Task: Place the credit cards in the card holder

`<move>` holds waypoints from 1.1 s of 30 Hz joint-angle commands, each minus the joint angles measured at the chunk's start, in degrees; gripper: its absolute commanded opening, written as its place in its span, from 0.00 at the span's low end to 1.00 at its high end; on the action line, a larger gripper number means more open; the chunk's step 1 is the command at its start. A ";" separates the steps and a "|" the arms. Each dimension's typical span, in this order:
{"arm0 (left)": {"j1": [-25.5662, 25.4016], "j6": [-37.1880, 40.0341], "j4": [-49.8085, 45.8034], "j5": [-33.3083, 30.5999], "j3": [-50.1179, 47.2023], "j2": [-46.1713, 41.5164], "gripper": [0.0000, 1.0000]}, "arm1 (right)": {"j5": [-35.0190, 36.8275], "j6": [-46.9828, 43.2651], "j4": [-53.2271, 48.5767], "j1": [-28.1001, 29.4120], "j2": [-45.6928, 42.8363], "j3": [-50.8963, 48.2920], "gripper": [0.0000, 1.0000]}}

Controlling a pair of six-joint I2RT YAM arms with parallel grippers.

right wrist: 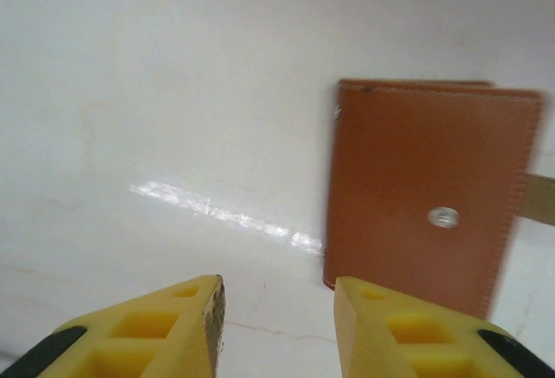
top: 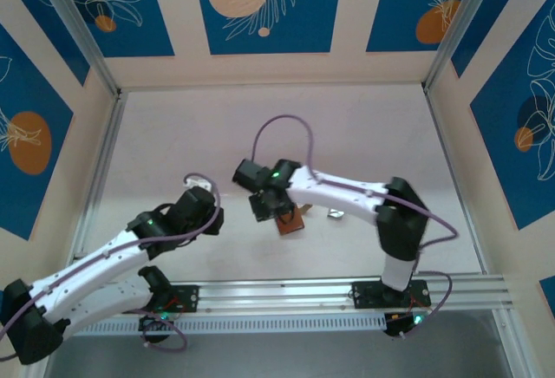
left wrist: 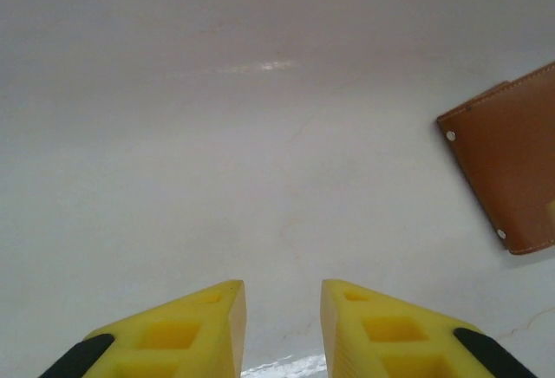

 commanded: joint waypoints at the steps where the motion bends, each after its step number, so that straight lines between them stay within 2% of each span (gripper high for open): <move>1: -0.67 4.08 6.88 5.86 5.01 7.20 0.25 | -3.07 -3.20 1.34 -5.03 -5.88 -5.31 0.33; 4: -2.54 5.48 12.48 9.80 10.87 16.63 0.23 | -5.47 -4.78 3.96 -11.20 -11.02 -12.80 0.32; 9: -4.23 5.15 18.70 16.71 20.51 32.83 0.17 | -14.42 -6.84 12.54 -20.93 -19.17 -24.28 0.36; 15: -4.33 4.52 21.79 21.14 27.94 45.55 0.15 | -22.83 -8.02 18.88 -28.15 -21.51 -30.80 0.39; 23: -4.33 4.05 21.88 21.79 31.12 53.35 0.14 | -26.94 -8.63 24.94 -32.14 -16.17 -34.02 0.38; 33: -4.33 2.96 23.84 21.53 28.04 55.32 0.13 | -28.57 -9.44 27.35 -32.84 -12.88 -34.82 0.33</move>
